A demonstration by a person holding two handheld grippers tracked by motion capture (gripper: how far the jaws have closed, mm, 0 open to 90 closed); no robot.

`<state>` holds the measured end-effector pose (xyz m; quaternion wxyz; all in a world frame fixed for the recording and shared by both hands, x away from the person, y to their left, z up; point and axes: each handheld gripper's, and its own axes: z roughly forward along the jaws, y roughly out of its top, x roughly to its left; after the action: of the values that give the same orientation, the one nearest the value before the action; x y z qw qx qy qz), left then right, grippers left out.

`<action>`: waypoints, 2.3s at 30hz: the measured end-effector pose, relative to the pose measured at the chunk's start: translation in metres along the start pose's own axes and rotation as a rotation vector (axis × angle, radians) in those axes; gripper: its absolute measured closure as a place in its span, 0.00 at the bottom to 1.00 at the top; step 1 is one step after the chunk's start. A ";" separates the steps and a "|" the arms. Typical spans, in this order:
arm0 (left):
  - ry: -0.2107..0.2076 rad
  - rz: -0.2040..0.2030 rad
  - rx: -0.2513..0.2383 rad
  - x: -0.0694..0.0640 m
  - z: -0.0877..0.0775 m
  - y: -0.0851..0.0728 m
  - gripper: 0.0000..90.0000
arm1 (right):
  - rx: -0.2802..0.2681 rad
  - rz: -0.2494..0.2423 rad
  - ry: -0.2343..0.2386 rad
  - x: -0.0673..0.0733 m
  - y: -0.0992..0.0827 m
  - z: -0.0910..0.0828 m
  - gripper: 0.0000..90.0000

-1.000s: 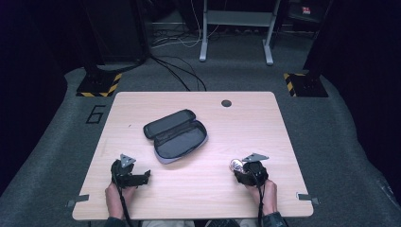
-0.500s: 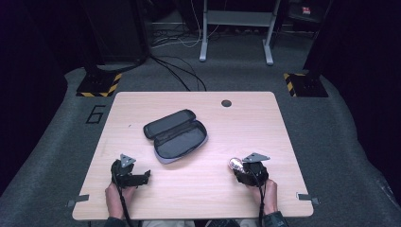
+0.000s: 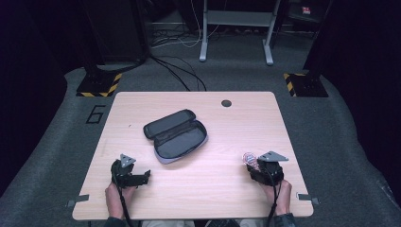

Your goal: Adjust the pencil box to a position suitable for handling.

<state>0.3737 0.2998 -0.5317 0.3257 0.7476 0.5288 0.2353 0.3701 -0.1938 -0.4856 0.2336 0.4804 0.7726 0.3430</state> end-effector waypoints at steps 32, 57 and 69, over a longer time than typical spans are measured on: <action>0.000 0.000 0.000 0.000 0.000 0.000 0.05 | 0.067 0.152 -0.152 -0.063 -0.045 0.000 0.53; 0.008 -0.076 -0.013 0.005 -0.003 0.021 0.05 | 0.049 0.133 -0.112 -0.074 -0.071 -0.012 0.05; 0.000 -0.085 -0.057 -0.001 -0.005 0.076 0.07 | 0.046 0.138 -0.105 -0.076 -0.071 -0.012 0.05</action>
<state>0.4179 0.2826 -0.4721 0.3565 0.7150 0.5530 0.2364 0.3528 -0.2872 -0.5294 0.2384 0.5549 0.7322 0.3148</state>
